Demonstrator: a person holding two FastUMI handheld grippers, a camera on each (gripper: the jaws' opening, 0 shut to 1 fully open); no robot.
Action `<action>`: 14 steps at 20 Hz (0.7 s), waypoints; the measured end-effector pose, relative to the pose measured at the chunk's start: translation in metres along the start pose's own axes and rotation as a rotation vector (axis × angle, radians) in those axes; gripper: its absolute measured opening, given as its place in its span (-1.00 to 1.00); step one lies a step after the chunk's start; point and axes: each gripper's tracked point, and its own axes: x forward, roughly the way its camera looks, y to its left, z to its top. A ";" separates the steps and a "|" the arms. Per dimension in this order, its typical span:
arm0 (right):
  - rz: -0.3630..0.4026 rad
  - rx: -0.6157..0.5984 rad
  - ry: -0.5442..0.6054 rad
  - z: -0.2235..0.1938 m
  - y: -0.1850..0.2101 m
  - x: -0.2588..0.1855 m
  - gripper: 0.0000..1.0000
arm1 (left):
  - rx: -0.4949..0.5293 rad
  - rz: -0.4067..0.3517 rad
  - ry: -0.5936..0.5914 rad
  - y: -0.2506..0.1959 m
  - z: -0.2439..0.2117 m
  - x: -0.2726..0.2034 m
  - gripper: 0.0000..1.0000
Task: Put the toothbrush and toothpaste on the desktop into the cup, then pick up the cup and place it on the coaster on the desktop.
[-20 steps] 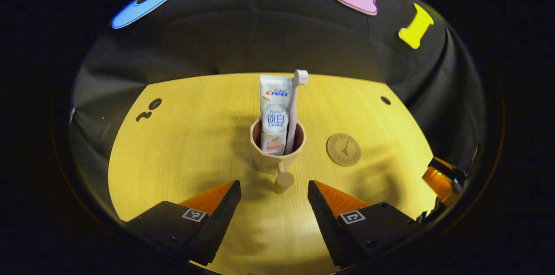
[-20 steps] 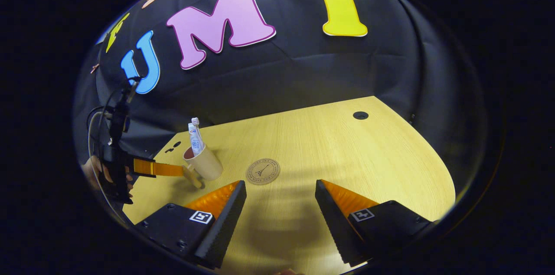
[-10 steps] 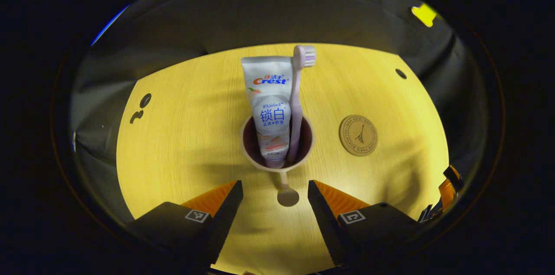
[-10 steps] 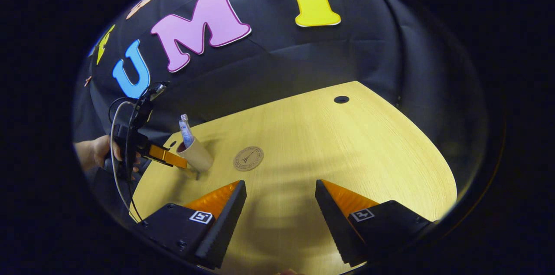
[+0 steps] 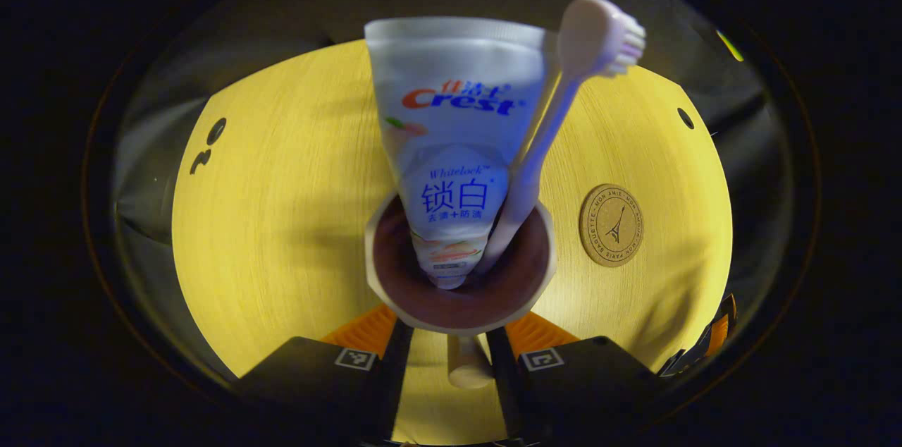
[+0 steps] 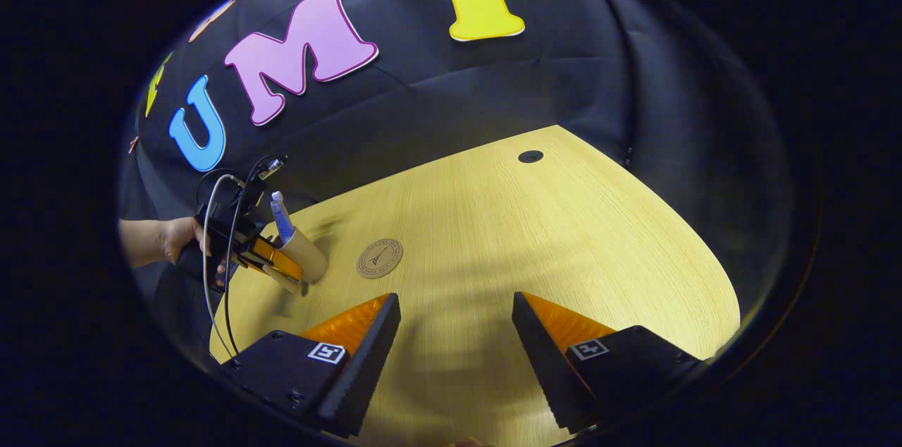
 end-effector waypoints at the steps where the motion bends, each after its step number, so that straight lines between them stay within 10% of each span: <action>1: 0.000 0.000 0.003 -0.002 -0.001 0.001 0.96 | -0.007 0.004 0.004 0.000 0.000 0.003 0.15; 6: 0.018 -0.005 0.031 -0.007 0.001 0.003 0.96 | -0.015 -0.007 0.003 -0.001 -0.001 0.006 -0.41; 14: 0.016 0.008 0.049 -0.009 -0.001 0.004 0.96 | -0.054 -0.034 -0.065 -0.004 0.006 0.004 -0.44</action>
